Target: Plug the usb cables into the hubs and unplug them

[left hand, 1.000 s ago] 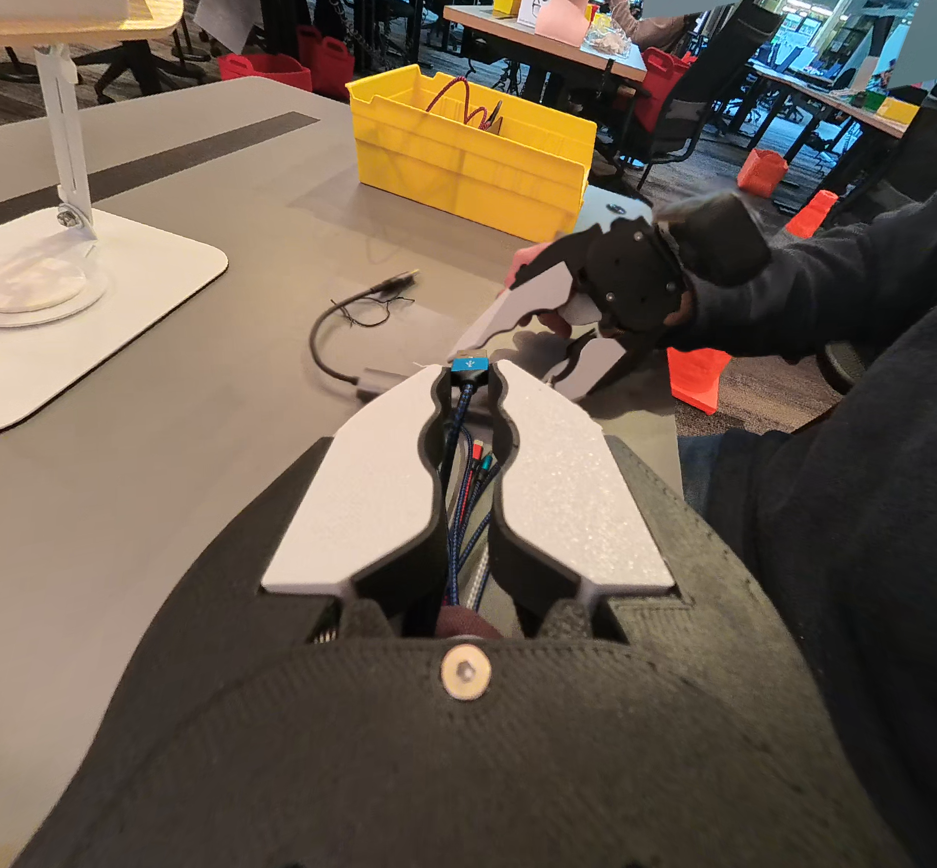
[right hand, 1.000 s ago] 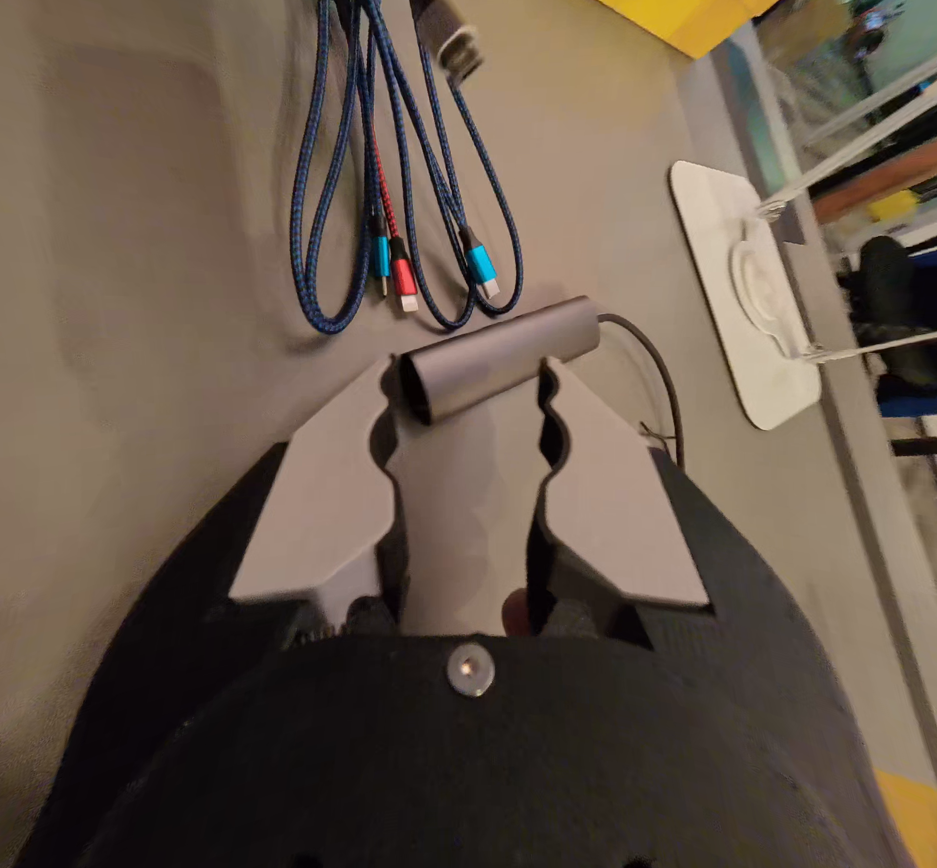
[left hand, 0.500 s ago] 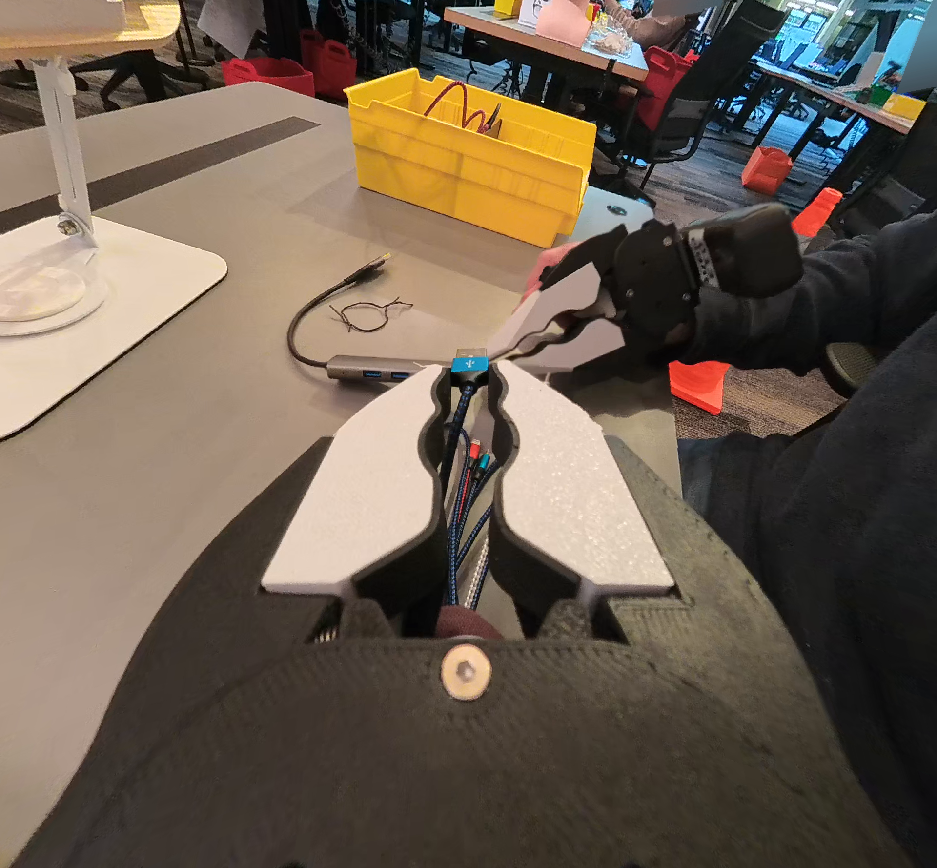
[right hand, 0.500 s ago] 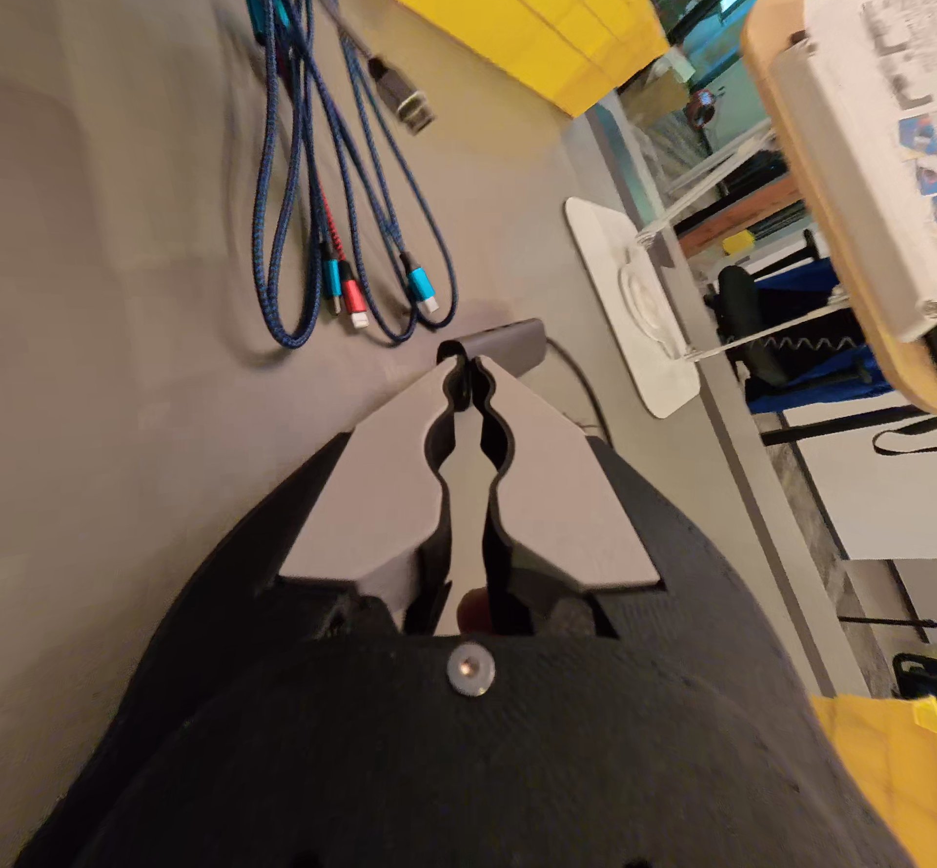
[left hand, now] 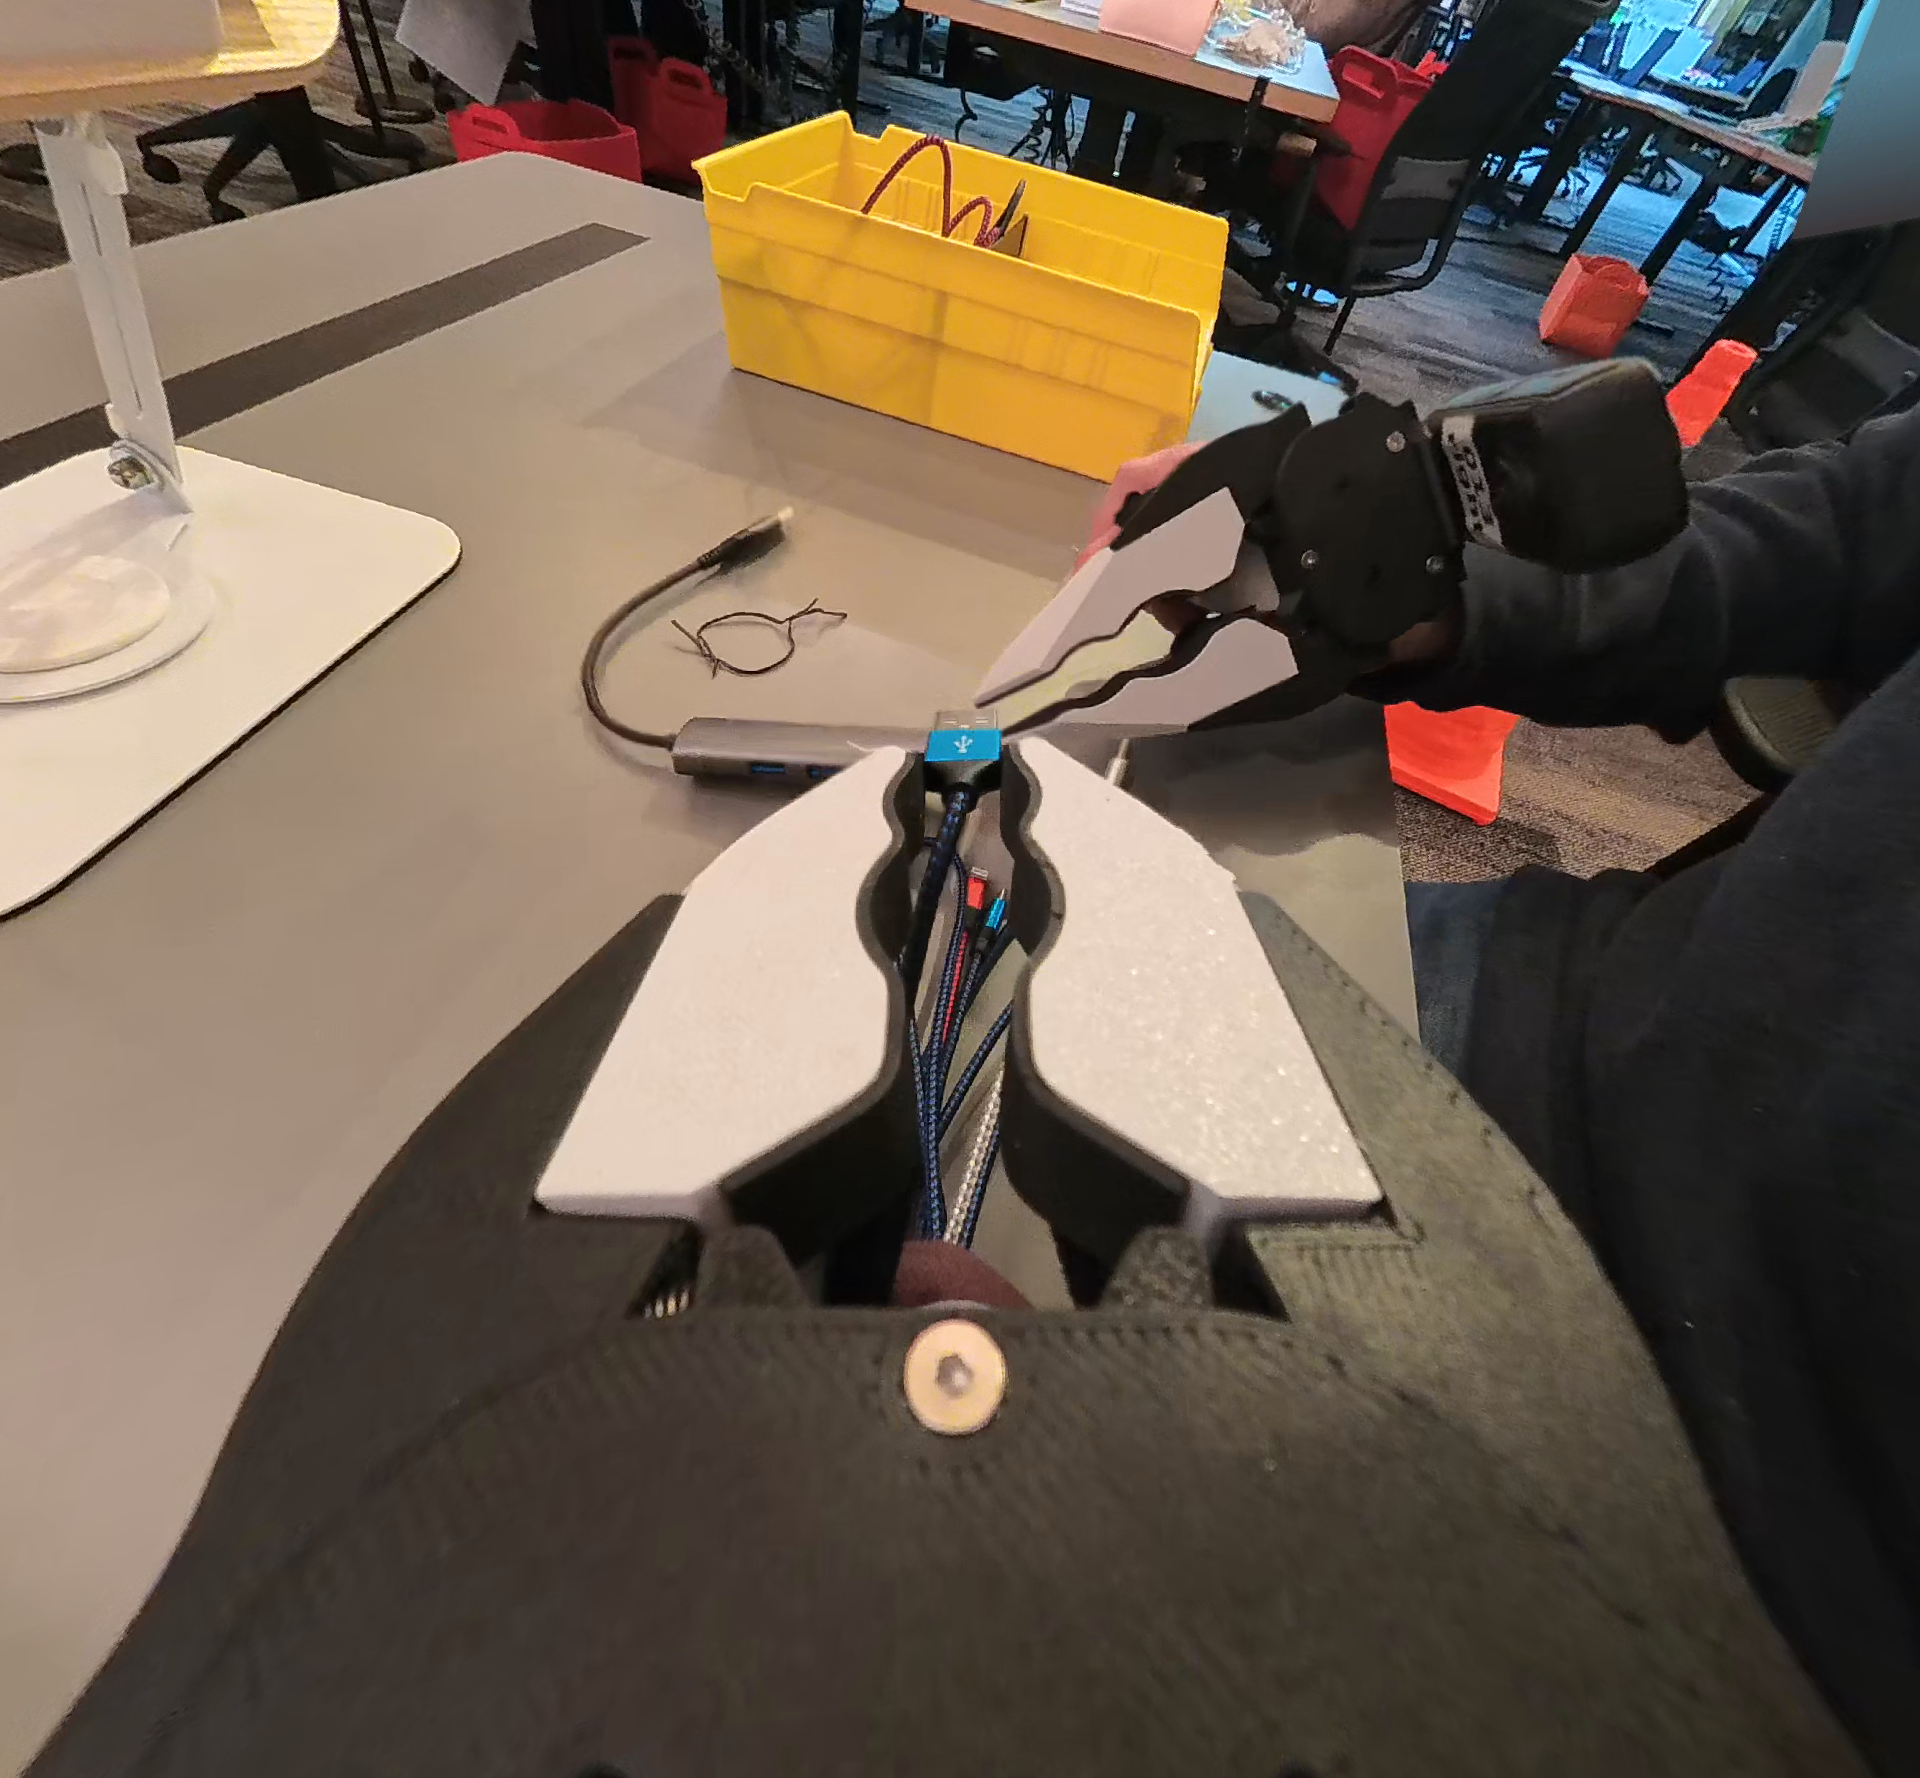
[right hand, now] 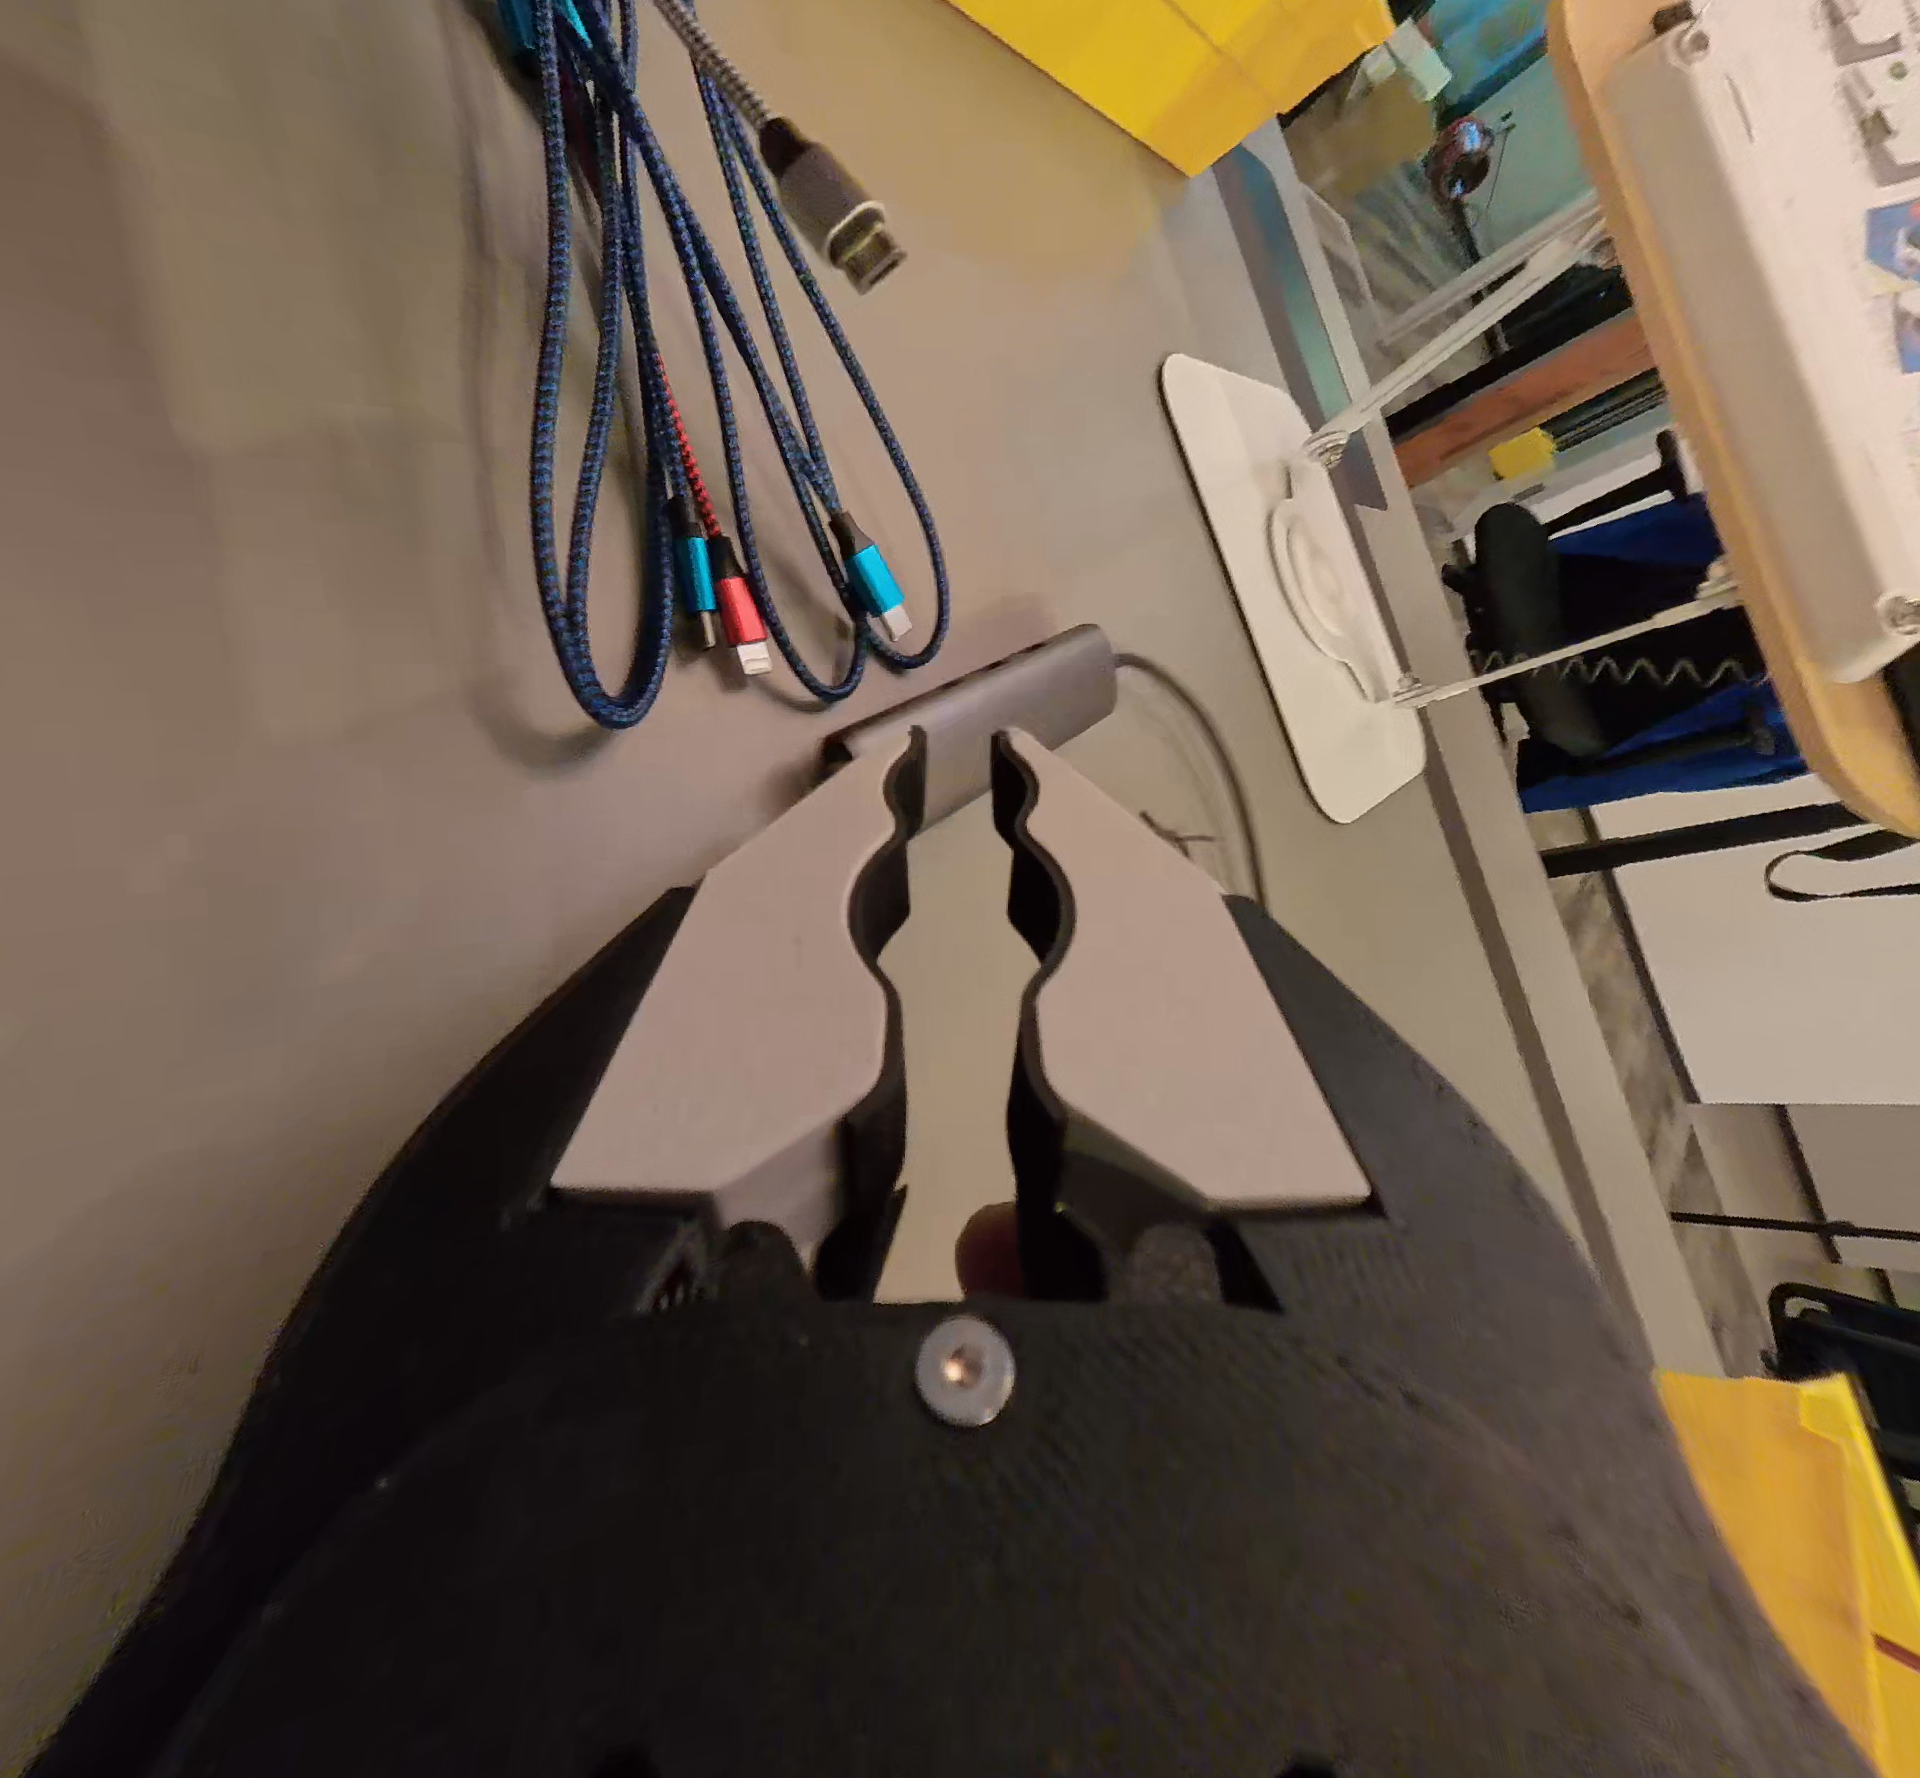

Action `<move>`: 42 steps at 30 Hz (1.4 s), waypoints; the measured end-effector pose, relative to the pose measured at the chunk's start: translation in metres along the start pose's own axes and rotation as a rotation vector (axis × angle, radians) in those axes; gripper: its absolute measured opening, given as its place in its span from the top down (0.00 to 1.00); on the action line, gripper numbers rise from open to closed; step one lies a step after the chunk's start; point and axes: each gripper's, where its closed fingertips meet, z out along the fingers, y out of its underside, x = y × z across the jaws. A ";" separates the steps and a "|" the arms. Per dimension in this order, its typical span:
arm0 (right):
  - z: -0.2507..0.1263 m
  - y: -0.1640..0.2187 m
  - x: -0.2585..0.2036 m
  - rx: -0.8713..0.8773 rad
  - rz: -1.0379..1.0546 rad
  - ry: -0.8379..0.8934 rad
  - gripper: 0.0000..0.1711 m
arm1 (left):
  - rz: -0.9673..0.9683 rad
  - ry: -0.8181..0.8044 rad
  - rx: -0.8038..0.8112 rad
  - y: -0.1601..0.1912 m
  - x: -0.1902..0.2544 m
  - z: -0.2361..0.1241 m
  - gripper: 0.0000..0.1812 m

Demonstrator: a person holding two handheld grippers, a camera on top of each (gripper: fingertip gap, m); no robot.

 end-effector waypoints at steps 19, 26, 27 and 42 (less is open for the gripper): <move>0.035 0.030 -0.002 -0.189 0.303 -0.028 0.84 | 0.006 0.012 -0.001 0.000 0.004 0.001 0.93; 0.028 0.032 0.004 -0.142 0.445 -0.103 0.88 | 0.008 0.006 -0.002 -0.001 0.003 0.000 0.93; 0.026 0.034 0.005 -0.134 0.477 -0.118 0.89 | 0.007 0.006 -0.001 -0.002 0.002 0.000 0.93; 0.009 0.079 0.039 -0.199 0.770 -0.278 0.91 | 0.004 0.021 -0.007 -0.001 0.004 0.006 0.93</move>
